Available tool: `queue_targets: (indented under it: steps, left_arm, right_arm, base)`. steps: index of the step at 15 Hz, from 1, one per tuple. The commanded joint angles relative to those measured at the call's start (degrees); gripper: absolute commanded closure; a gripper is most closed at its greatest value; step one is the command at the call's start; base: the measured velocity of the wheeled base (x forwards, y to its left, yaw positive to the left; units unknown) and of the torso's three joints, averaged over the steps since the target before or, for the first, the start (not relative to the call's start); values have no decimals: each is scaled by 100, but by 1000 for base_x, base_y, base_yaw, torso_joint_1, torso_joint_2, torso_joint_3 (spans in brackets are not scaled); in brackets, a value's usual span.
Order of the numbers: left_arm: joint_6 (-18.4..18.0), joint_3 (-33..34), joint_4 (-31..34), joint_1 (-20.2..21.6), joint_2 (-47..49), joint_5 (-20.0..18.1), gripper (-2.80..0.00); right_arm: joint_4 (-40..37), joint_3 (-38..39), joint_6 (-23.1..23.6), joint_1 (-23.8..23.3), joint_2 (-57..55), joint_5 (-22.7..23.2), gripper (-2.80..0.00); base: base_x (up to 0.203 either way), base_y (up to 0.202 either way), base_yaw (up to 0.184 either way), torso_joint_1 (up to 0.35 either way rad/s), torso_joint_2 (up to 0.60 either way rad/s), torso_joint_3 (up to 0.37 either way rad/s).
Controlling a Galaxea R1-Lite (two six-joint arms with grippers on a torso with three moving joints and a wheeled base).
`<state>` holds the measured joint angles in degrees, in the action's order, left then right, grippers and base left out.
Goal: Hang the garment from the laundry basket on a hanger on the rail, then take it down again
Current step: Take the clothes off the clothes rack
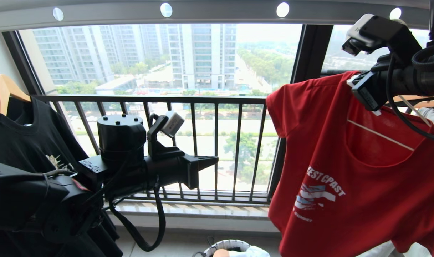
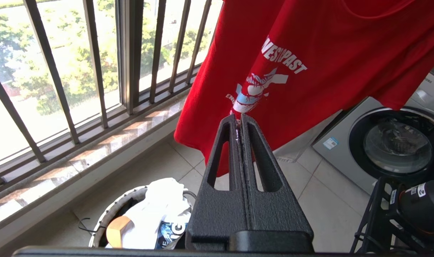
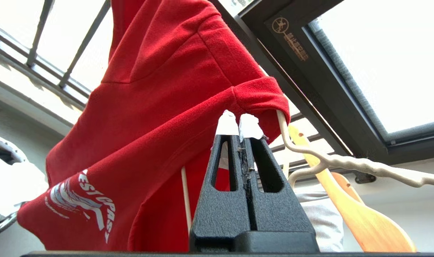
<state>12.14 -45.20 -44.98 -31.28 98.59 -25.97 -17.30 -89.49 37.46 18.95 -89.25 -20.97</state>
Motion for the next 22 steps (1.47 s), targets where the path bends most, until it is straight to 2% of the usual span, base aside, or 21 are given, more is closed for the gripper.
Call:
queue_targets:
  steps: [1,10,18,22]
  left_arm:
    - [7,3,-28,-1,20,-14,0]
    - [7,11,-28,-1,20,-14,0]
    - [7,11,-37,-1,-15,-14,0]
    - [7,11,-37,-1,-24,-14,0]
  right_arm:
    - [-2,11,16,135,-76,-12,0]
    - [8,18,-2,146,-499,-219,0]
    - [42,493,-28,135,-666,-223,0]
    - [42,833,-37,149,-392,-217,0]
  base:
    - [0,0,0,0,0,0]
    - [0,0,0,0,0,0]
    - [0,0,0,0,0,0]
    - [0,0,0,0,0,0]
